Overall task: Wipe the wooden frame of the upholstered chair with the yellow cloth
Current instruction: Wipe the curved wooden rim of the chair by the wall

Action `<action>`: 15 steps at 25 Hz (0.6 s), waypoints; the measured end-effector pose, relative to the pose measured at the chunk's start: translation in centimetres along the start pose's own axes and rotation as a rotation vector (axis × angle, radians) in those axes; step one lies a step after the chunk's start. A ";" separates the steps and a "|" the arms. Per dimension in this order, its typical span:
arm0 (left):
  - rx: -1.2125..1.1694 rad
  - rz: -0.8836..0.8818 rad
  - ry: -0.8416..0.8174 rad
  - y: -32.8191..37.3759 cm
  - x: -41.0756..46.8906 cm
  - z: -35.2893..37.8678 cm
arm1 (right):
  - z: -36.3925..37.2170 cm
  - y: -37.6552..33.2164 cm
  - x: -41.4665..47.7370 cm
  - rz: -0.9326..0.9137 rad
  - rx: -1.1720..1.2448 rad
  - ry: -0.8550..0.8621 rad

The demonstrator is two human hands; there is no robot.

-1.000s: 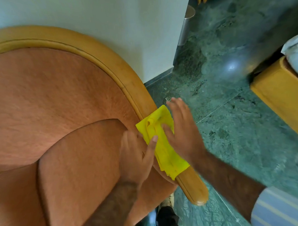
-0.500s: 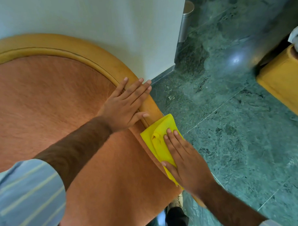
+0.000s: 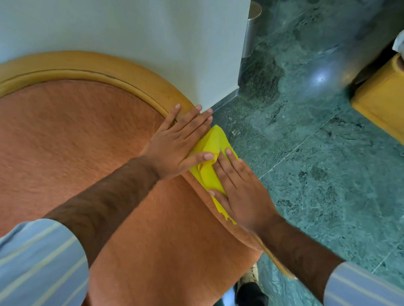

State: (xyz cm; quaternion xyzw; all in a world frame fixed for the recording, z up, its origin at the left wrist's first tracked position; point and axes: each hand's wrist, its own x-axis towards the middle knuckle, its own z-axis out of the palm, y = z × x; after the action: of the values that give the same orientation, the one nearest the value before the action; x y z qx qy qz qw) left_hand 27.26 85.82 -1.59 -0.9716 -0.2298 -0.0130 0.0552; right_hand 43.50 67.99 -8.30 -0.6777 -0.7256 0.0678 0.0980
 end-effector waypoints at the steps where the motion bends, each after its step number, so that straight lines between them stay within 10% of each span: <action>1: -0.022 0.001 -0.013 0.0 0.0 -0.1 | 0.2 0.1 0.0 0.000 0.003 0.007; 8: -0.010 0.019 -0.067 0.0 -0.2 -0.9 | -0.1 2.5 -10.8 -0.088 -0.052 -0.108; 15: -0.032 -0.010 -0.020 0.4 -0.2 -0.3 | 0.1 -0.2 -3.6 -0.044 -0.121 -0.068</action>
State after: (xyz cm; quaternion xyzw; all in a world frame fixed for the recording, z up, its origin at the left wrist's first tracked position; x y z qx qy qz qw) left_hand 27.30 85.37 -1.31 -0.9712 -0.2351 -0.0073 0.0375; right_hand 43.52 64.42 -8.48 -0.6635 -0.7461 0.0447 0.0334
